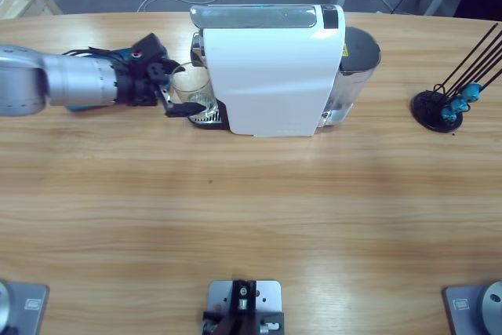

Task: Pour coffee

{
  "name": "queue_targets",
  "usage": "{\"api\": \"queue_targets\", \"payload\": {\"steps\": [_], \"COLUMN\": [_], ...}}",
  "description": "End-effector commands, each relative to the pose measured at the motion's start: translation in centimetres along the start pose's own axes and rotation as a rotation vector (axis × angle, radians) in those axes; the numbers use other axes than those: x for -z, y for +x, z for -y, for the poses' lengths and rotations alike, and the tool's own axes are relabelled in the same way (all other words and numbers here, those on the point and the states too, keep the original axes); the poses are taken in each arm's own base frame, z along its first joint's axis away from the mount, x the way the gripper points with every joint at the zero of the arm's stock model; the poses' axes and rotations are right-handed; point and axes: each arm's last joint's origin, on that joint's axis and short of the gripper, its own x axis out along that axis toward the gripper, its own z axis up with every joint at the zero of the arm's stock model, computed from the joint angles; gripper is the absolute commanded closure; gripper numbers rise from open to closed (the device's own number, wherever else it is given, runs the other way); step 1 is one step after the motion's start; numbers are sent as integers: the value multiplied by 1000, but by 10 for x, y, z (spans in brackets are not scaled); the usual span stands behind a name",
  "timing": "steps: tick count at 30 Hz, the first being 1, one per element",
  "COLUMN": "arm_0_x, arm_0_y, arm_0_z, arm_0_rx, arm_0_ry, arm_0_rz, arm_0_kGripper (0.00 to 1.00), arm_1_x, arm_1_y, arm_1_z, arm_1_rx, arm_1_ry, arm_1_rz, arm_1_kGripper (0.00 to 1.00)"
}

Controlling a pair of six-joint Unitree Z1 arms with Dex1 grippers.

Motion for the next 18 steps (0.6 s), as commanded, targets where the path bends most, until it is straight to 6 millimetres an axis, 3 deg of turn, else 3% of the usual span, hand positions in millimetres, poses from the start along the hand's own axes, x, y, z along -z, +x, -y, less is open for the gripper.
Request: {"api": "queue_targets", "payload": {"steps": [1,3,6,8,10,11,13,14,15,18], "arm_0_x": [-15,-19,-17,-12,-9,-9,-13,-13,-13,-11], "arm_0_y": [-103,-138,-175,-193,-202,-205,-206,-206,-206,-210], "arm_0_z": [23,41,61,66,70,73,77,80,82,83], "arm_0_rx": [-87,-82,-71,-168,-199,-196,-161,-146,-140,-164], "arm_0_ry": [-85,-108,-185,-335,-429,-440,-439,-436,-434,-452], "arm_0_rz": [148,157,86,21,-18,-44,-100,-119,-135,-169], "arm_0_kGripper": [18,18,18,18,18,18,18,18,18,18], "arm_1_x": [-49,-76,-131,-168,-191,-199,-203,-201,-198,-194], "arm_1_y": [35,58,117,153,176,186,211,226,239,254], "arm_1_z": [-24,-35,-44,-35,-23,-17,-9,-6,-5,-7], "arm_1_rx": [-82,-81,-95,-154,-142,-126,-125,-127,-128,-113], "arm_1_ry": [-28,-47,-9,61,104,116,141,156,158,146], "arm_1_rz": [-165,-171,-211,-227,-196,-194,-243,-291,-335,-370], "arm_1_kGripper": [0,0,0,0,3,130,740,881,981,1000]}}
